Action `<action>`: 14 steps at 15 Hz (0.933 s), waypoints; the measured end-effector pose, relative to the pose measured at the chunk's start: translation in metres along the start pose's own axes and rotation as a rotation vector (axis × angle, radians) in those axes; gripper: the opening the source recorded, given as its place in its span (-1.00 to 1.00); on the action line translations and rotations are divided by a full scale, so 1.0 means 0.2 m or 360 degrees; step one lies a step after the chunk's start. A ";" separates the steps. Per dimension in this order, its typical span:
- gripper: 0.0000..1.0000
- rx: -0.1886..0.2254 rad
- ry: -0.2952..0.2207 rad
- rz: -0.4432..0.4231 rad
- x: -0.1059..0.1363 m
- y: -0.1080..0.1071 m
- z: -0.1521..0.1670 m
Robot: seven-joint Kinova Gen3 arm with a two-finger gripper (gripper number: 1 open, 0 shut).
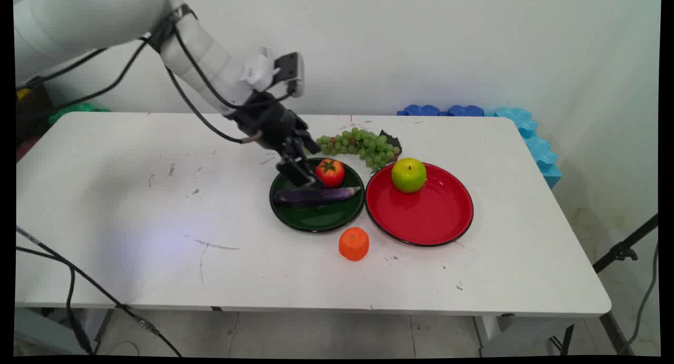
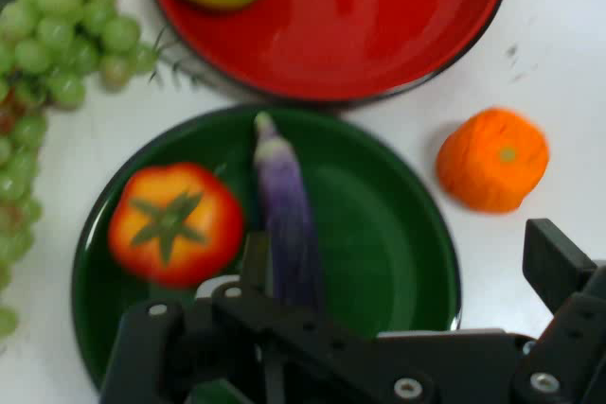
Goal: Pick up the eggplant from the green plate
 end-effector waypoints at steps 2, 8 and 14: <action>1.00 0.0011 -0.0046 -0.0005 -0.06 -0.05 -0.04; 1.00 0.0036 -0.0168 -0.0073 -0.18 -0.15 0.00; 1.00 0.0075 -0.0212 -0.0136 -0.24 -0.19 0.14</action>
